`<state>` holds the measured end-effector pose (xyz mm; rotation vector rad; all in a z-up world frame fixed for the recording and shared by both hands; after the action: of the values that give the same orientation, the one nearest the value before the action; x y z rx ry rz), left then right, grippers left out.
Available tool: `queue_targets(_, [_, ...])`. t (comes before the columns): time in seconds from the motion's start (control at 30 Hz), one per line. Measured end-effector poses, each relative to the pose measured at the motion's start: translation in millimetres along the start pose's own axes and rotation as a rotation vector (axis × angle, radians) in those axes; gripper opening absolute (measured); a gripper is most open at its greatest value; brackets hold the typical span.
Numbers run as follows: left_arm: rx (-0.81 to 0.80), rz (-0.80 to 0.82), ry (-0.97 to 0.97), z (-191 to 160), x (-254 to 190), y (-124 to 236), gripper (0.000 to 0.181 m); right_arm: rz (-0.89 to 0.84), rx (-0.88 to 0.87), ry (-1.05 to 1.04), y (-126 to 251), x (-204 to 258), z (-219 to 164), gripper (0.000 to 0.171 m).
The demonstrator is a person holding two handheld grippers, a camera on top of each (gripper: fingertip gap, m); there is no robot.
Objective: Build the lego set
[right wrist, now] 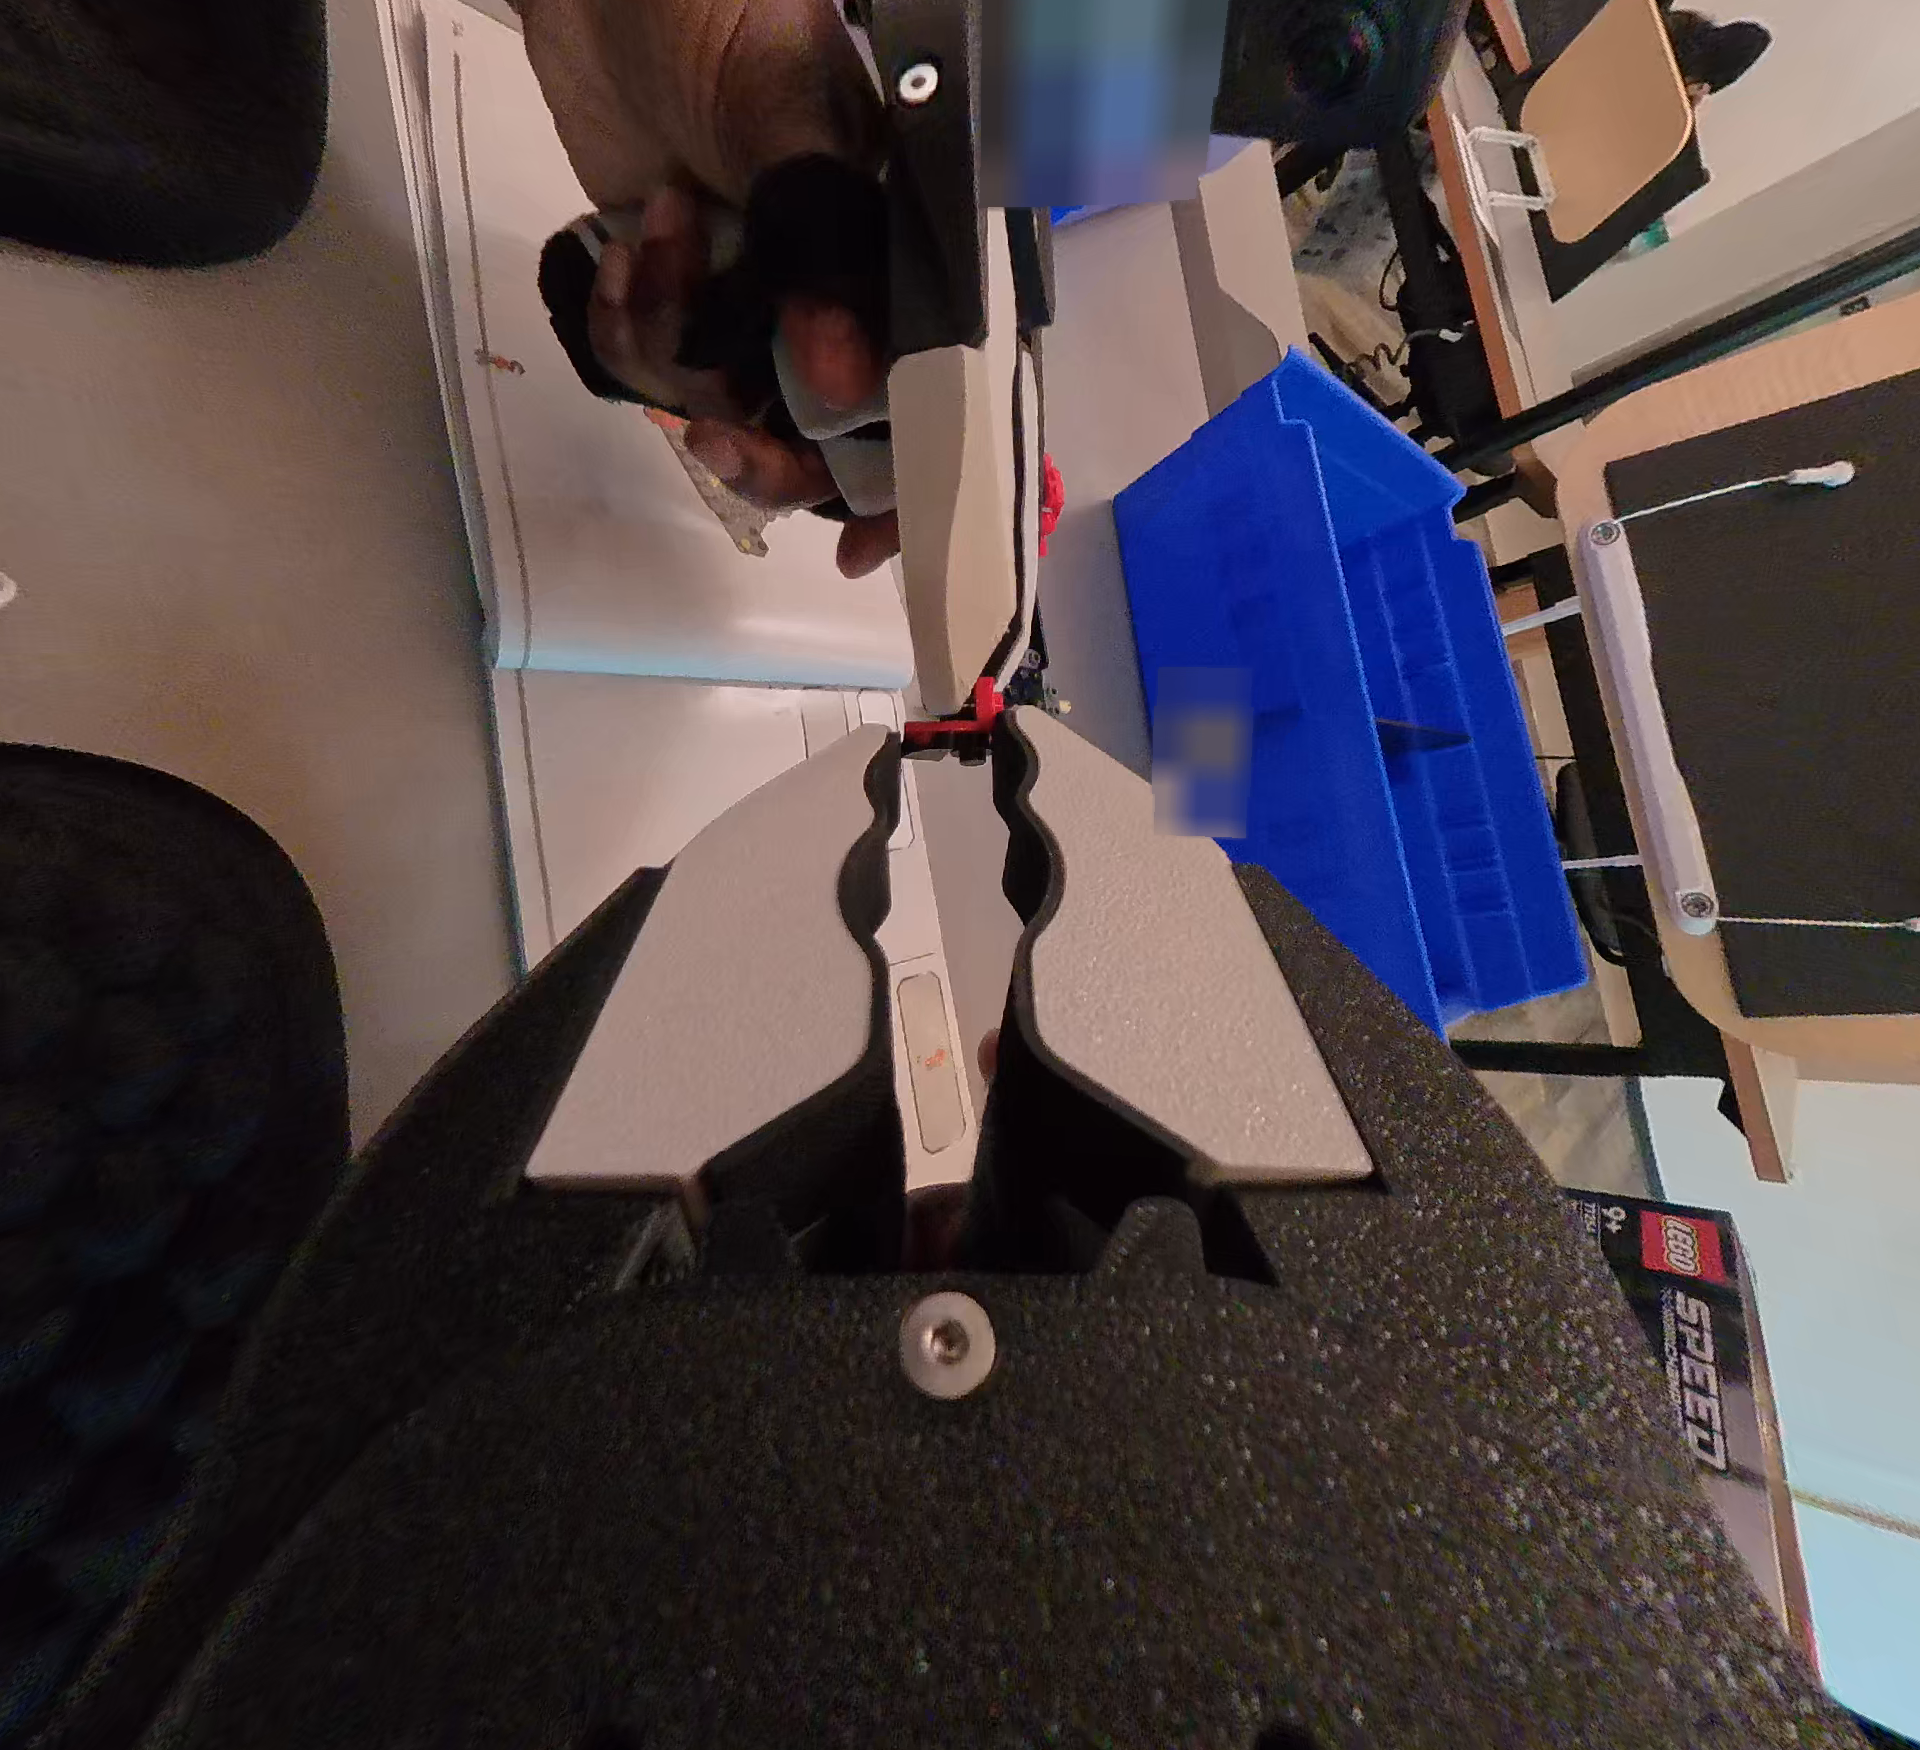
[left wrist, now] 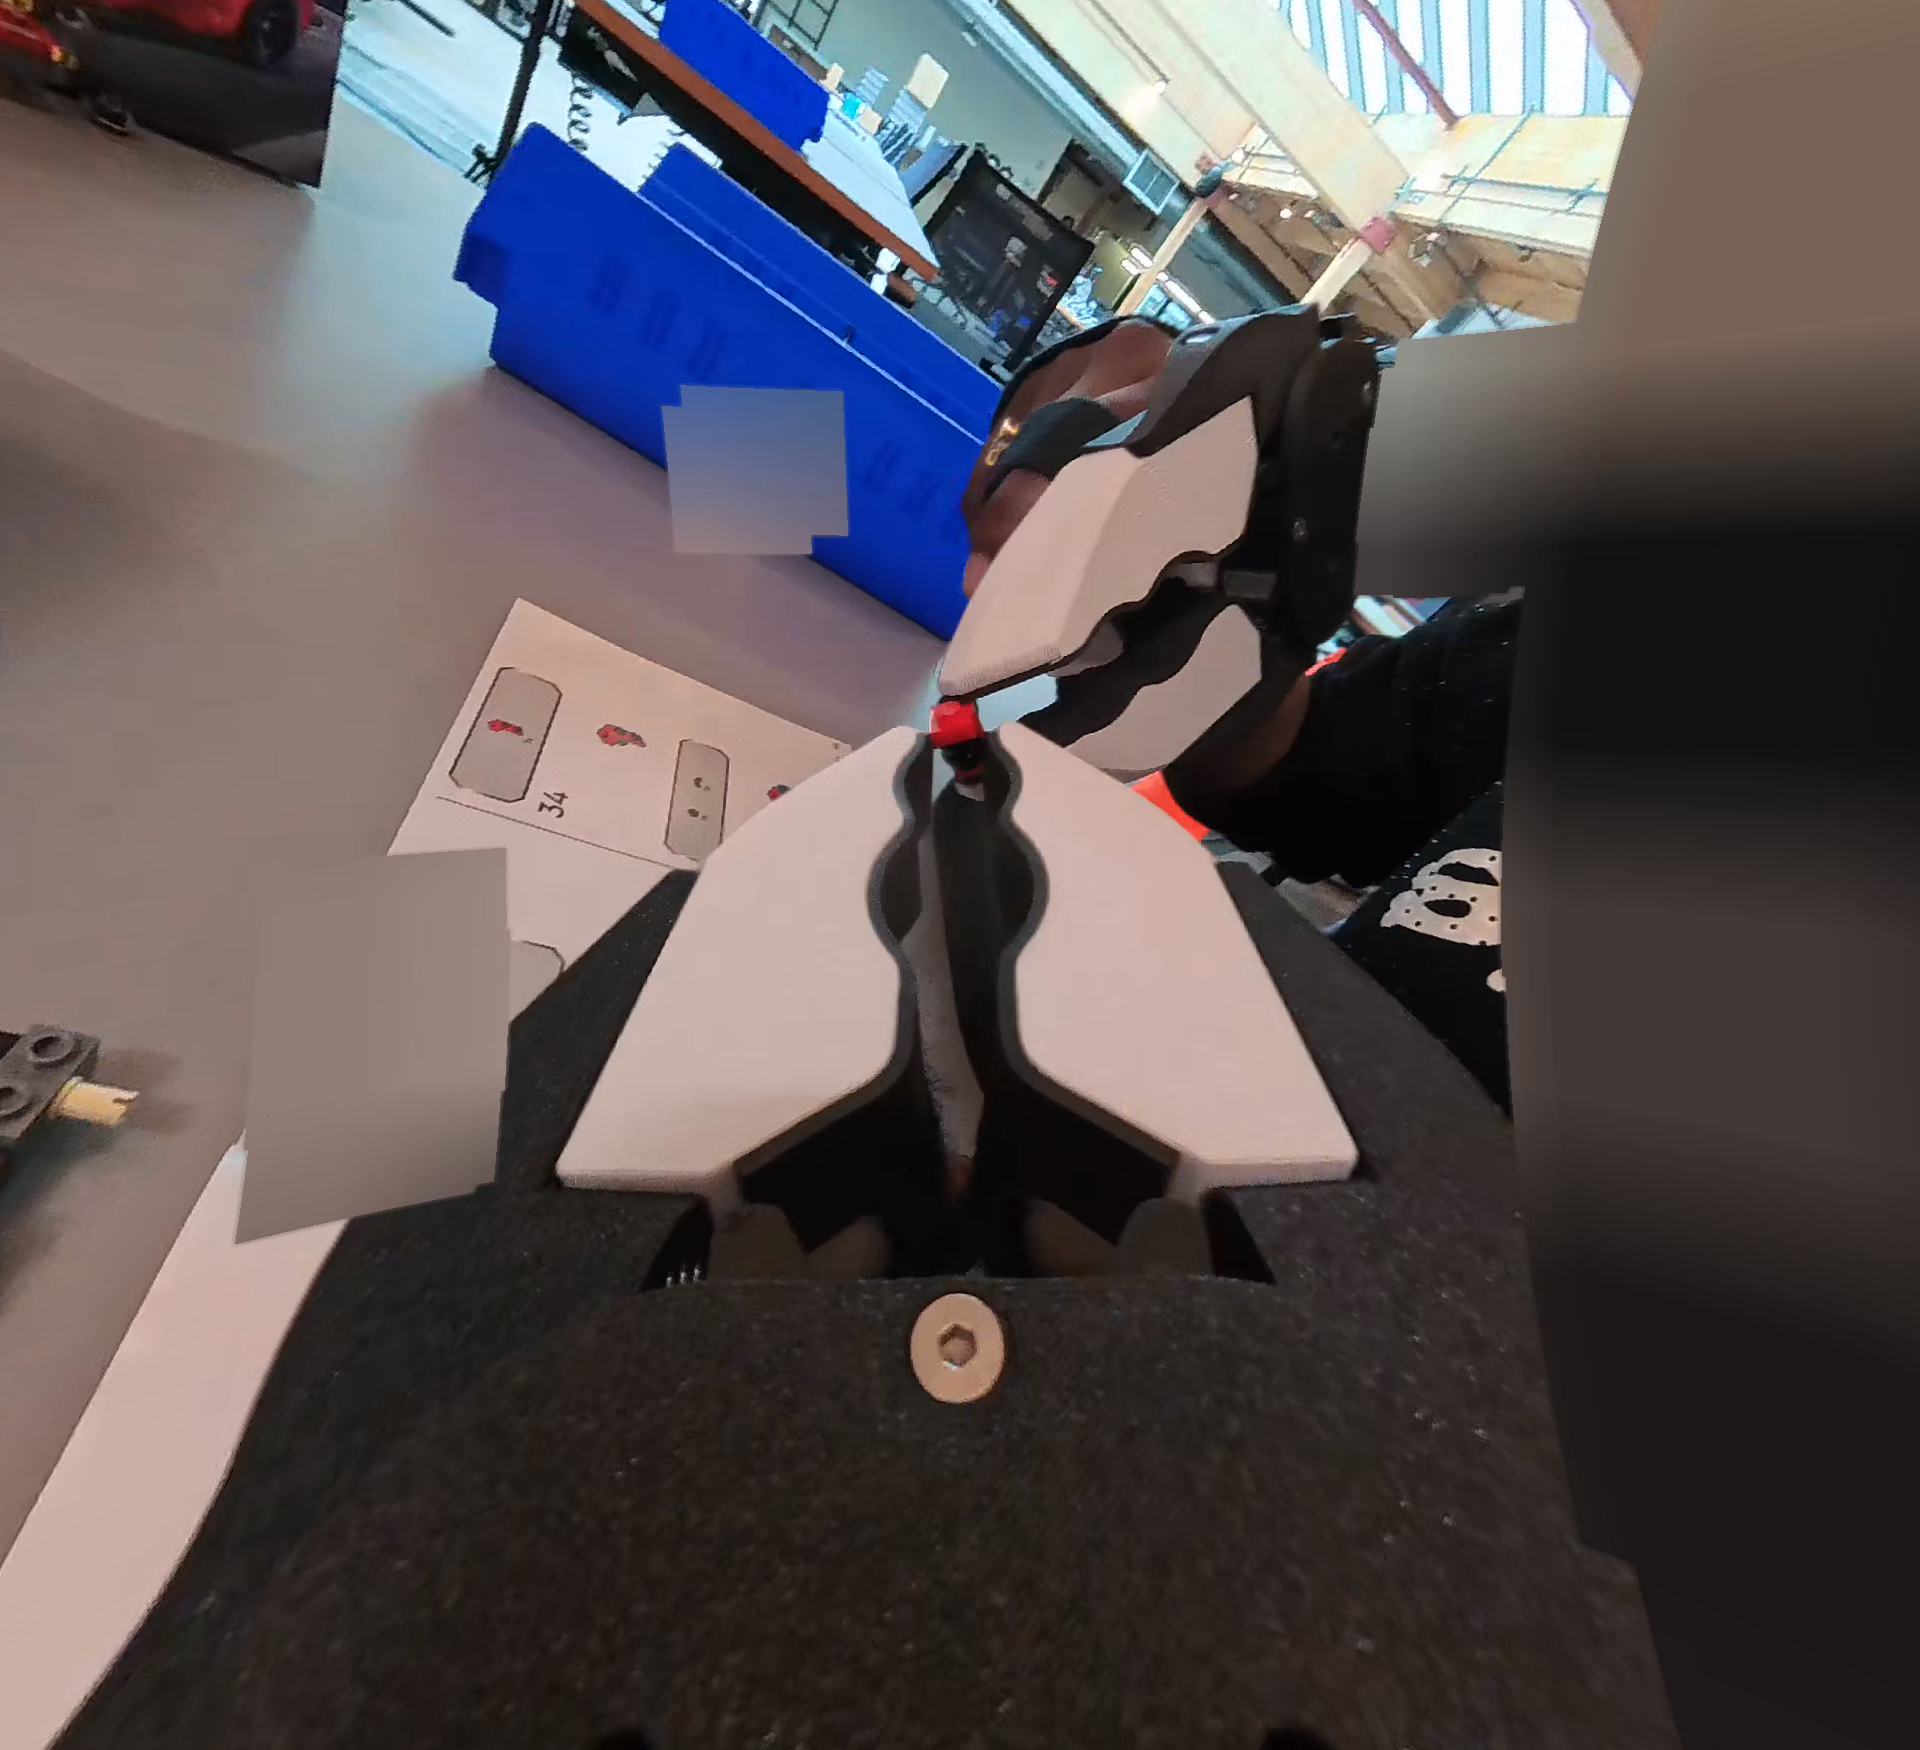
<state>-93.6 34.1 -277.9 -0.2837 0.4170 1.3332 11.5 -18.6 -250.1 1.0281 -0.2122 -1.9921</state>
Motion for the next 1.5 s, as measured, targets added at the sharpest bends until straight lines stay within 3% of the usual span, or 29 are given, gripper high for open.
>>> queue_targets(0.13, [-0.132,-0.166,0.064,6,-6,5,0.008,0.003,-0.131,-0.077,8,-5,9,0.018])
queue_targets(0.27, [-0.396,-0.456,0.08,19,-21,15,0.007,0.121,-0.486,-0.282,20,-15,25,0.026])
queue_targets(0.33, [-0.453,-0.552,0.083,21,-29,15,0.007,0.157,-0.635,-0.317,18,-19,33,0.027])
queue_targets(0.47, [-0.557,-0.69,0.121,25,-38,16,0.007,0.202,-0.734,-0.252,8,-19,47,0.028])
queue_targets(0.6, [-0.584,-0.714,0.121,25,-40,17,0.007,0.222,-0.794,-0.224,8,-21,57,0.019])
queue_targets(0.77, [-0.56,-0.682,0.125,25,-37,17,0.01,0.215,-0.741,-0.199,9,-23,57,0.018])
queue_targets(1.1, [-0.395,-0.32,0.008,27,-16,31,0.022,0.01,-0.356,0.012,11,-28,46,0.018])
queue_targets(1.27, [-0.391,-0.382,0.095,25,-16,26,0.029,0.032,-0.364,0.006,9,-24,46,0.018])
queue_targets(1.5, [-0.403,-0.446,0.149,21,-16,22,0.011,0.061,-0.336,-0.013,6,-22,48,0.018])
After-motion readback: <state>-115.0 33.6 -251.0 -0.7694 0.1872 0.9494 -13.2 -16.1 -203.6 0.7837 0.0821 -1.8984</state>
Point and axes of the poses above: each gripper's, where its closed fingertips meet, y back along the fingers, z out of its top, x = y × z across the jaws, the point moved 7 cm from there along y, back along the fingers, and after that the axes turned 8 degrees about -y, right-handed, at the moved point
